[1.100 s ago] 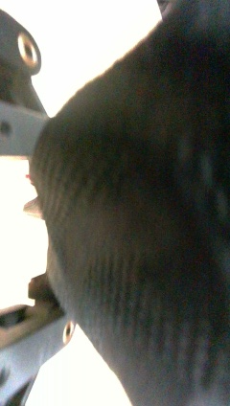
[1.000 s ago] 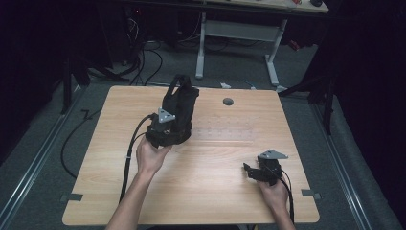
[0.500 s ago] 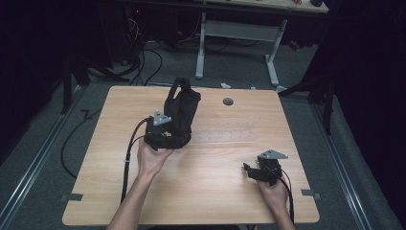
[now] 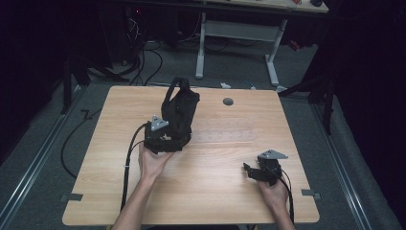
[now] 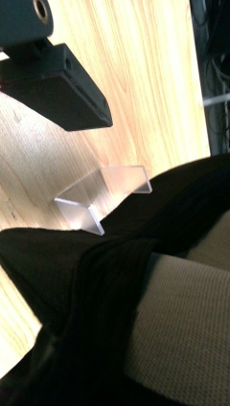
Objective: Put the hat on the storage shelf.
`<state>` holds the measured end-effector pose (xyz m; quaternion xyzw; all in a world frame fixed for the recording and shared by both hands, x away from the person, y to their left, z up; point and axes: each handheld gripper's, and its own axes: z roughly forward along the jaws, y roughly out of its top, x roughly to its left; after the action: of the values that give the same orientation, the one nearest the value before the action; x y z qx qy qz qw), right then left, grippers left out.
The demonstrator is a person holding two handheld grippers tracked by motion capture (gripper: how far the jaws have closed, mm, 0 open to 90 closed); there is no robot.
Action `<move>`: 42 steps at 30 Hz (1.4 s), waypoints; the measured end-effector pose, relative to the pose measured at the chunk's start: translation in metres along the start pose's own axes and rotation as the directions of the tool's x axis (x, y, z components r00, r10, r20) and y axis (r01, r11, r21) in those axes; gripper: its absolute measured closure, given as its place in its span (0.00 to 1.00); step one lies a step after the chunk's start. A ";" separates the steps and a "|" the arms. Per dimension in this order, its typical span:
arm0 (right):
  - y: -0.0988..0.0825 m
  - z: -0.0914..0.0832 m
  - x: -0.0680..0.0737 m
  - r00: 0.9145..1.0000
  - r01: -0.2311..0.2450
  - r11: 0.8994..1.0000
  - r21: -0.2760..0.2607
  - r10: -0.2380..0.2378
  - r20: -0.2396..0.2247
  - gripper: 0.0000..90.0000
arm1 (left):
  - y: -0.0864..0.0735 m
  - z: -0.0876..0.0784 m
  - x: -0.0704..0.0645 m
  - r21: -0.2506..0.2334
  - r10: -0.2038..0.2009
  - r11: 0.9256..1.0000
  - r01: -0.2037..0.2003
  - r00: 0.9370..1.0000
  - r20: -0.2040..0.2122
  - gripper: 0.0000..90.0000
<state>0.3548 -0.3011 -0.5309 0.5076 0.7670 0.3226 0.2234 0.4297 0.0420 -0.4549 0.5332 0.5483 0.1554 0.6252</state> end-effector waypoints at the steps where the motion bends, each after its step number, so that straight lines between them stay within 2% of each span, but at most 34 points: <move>1: 0.000 0.000 0.000 1.000 0.000 1.000 0.000 0.000 0.000 0.34 | 0.000 0.000 0.000 0.000 0.000 1.000 0.000 1.000 0.000 0.05; 3: 0.000 0.000 0.000 1.000 0.001 1.000 0.000 -0.001 -0.001 0.34 | 0.000 -0.001 0.000 -0.008 0.005 1.000 -0.005 1.000 0.002 0.04; 6: 0.000 0.000 0.000 1.000 0.001 1.000 0.000 -0.001 -0.001 0.34 | -0.001 -0.004 0.001 -0.003 -0.046 0.999 0.046 0.998 0.048 0.01; 11: 0.000 0.000 0.000 1.000 0.001 1.000 0.000 -0.001 -0.001 0.34 | -0.010 -0.010 0.006 0.019 -0.062 0.998 0.061 0.996 0.070 0.00; 14: 0.000 0.000 0.000 1.000 0.001 1.000 0.001 -0.001 0.000 0.35 | -0.011 -0.012 0.008 0.032 -0.051 0.998 0.048 0.996 0.078 0.01; 15: 0.001 0.001 0.000 1.000 0.003 1.000 0.001 -0.003 -0.001 0.35 | -0.014 -0.014 0.010 0.051 -0.021 0.999 0.017 0.997 0.077 0.01; 17: 0.001 0.001 0.000 1.000 0.006 1.000 -0.001 -0.006 -0.003 0.35 | -0.016 -0.016 0.012 0.055 -0.012 0.998 0.008 0.997 0.075 0.02; 18: 0.001 0.001 0.000 1.000 0.006 1.000 0.000 -0.006 -0.004 0.35 | -0.017 -0.020 0.015 0.065 -0.031 0.998 0.026 0.996 0.083 0.03; 20: 0.001 0.002 0.000 1.000 0.009 1.000 -0.002 -0.009 -0.004 0.35 | -0.018 -0.023 0.015 0.063 -0.038 0.997 0.033 0.996 0.086 0.03; 35: 0.002 0.002 0.000 1.000 0.005 1.000 0.000 -0.005 -0.004 0.35 | -0.009 -0.056 0.022 0.060 -0.064 0.997 0.056 0.987 0.144 0.16; 40: 0.002 0.002 0.000 1.000 0.005 1.000 0.000 -0.005 -0.004 0.35 | -0.008 -0.066 0.024 0.061 -0.094 0.994 0.085 0.984 0.150 0.17; 42: 0.002 0.002 0.000 1.000 0.005 1.000 0.000 -0.005 -0.004 0.35 | -0.011 -0.067 0.024 0.056 -0.092 0.995 0.085 0.985 0.148 0.18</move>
<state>0.3572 -0.2999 -0.5309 0.5051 0.7687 0.3232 0.2227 0.3769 0.0903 -0.4653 0.5339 0.5265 0.0733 0.6576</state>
